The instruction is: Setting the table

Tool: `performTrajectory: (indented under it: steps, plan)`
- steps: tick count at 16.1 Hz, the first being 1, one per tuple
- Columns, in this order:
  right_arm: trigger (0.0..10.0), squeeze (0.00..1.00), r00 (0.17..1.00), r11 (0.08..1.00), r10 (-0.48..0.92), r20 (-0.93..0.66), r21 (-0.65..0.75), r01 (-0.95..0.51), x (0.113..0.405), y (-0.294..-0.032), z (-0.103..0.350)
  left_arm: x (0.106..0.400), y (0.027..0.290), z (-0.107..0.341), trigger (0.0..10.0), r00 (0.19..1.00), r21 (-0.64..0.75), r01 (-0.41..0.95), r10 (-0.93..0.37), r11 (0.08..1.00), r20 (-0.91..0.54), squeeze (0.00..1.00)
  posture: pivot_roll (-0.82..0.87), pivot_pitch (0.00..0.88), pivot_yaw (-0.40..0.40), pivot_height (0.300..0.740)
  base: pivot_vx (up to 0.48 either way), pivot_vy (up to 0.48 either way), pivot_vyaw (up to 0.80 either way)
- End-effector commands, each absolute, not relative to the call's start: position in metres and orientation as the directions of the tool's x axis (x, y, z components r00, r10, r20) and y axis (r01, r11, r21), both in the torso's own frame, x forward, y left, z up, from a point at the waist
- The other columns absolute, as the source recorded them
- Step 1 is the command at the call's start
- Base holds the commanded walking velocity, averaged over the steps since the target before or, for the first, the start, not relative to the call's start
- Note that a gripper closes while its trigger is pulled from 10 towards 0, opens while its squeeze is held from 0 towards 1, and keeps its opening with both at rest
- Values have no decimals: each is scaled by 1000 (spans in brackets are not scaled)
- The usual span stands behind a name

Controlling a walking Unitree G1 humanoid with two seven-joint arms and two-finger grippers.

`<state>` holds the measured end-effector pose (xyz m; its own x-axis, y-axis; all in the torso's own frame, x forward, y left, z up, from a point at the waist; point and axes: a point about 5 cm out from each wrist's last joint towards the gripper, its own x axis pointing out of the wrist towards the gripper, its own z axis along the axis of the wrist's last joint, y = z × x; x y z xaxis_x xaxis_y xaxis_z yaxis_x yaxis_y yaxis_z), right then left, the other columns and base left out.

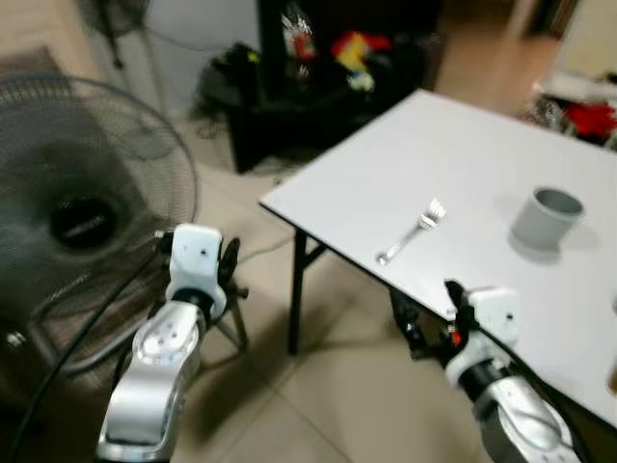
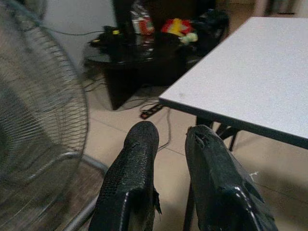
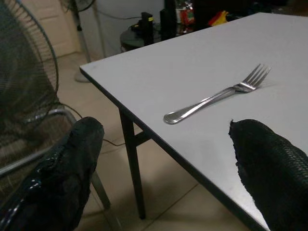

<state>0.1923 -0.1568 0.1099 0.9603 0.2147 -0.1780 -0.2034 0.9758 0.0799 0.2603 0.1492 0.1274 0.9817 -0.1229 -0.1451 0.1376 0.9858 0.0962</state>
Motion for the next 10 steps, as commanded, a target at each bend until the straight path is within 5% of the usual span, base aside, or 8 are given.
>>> performTrajectory:
  steps: [1,10]
  plan:
    - [10000,0,958,975,215,-189,90,-201,193,-158,107,259,147,125,10000,980,105,138,-120,985,-162,0,22,0,6,740,0,0,800]
    - [10000,0,953,968,235,-193,140,-210,189,-152,103,256,145,129,10000,978,140,170,-149,975,-147,0,37,0,13,740,0,0,800]
